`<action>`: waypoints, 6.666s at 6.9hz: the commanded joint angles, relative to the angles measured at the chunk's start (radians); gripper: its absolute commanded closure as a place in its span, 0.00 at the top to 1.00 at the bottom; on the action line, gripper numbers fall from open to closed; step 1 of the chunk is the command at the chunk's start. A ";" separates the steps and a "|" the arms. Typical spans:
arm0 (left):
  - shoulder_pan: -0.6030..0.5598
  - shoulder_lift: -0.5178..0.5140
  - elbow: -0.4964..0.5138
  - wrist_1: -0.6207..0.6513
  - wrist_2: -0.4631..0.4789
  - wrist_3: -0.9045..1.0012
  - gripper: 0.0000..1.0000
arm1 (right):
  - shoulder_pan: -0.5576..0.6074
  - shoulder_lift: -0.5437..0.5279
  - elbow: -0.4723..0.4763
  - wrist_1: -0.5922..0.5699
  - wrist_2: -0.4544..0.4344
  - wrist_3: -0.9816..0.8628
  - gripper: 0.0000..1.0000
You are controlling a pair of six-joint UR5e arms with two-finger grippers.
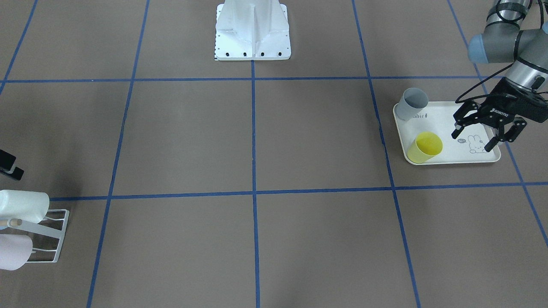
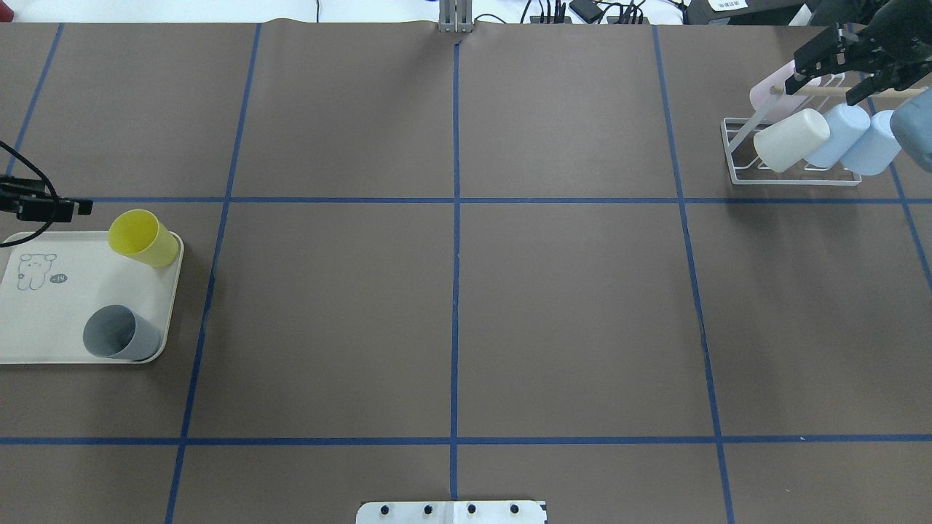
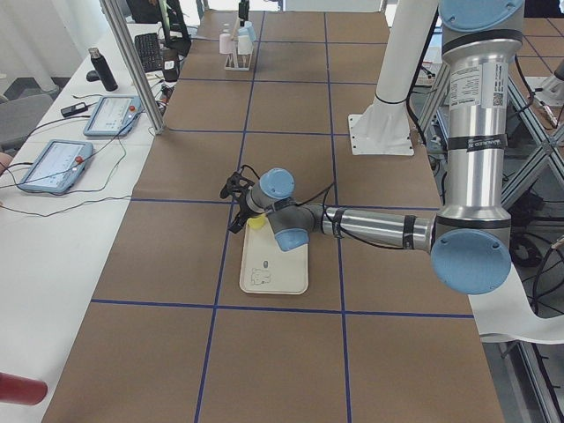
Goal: Transfer IKEA cup to right arm and place on rack
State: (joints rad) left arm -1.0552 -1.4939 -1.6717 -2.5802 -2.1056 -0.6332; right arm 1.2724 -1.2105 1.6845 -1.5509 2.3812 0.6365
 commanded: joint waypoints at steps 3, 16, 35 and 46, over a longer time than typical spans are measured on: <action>0.018 0.162 -0.208 0.214 -0.060 -0.011 0.99 | -0.022 -0.030 0.052 0.000 0.000 0.006 1.00; 0.297 0.172 -0.221 0.239 0.007 -0.410 0.00 | -0.031 -0.046 0.063 0.000 -0.005 0.035 1.00; 0.354 -0.457 0.010 -0.697 0.188 -1.488 0.00 | -0.459 0.035 0.103 1.229 -0.147 1.366 0.99; 0.514 -0.575 0.110 -1.112 0.324 -1.818 0.00 | -0.617 0.117 0.126 1.499 -0.416 1.683 0.99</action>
State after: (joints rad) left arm -0.5732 -2.0515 -1.5630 -3.6744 -1.8235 -2.4479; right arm 0.6667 -1.0947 1.8077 -0.0543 1.9706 2.3182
